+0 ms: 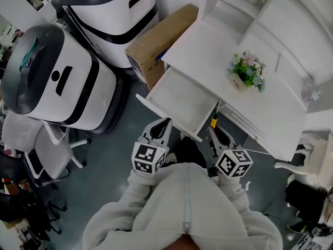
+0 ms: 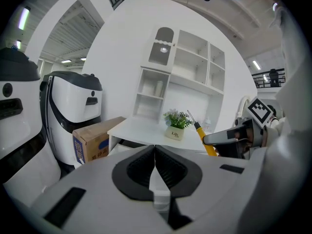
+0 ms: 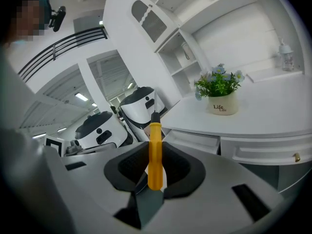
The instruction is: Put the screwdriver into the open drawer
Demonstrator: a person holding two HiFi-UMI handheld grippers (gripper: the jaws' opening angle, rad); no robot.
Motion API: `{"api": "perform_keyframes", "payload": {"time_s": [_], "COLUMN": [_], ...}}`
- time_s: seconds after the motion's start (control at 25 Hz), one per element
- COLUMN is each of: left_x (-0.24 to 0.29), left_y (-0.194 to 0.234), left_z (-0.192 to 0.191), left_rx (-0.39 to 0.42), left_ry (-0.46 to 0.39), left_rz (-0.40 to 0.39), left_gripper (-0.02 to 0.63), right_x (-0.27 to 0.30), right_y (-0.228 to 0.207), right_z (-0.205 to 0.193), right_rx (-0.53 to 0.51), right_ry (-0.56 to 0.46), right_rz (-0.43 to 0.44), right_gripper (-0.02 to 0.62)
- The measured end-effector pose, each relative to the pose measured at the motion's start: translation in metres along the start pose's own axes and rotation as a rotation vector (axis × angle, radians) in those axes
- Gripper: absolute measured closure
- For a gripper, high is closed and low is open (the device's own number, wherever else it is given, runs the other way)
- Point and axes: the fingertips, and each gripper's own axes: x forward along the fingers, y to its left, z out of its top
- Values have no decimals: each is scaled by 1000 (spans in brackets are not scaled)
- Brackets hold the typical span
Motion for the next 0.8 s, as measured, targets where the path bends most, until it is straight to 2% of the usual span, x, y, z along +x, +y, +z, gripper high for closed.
{"api": "perform_keyframes", "payload": {"time_s": [0.6, 0.8], "left_x": [34, 31], "left_y": [29, 44], "left_z": [-7, -15], "left_rx": [-32, -49], "left_ry": [57, 77], "left_rz": [90, 135], "left_gripper": [588, 588], "right_x": [47, 68], "right_y": [-27, -34], "right_z": [8, -3], "right_rx": [-2, -103], "right_ry": [115, 205], "right_rz": [47, 54], "right_gripper": [499, 499]}}
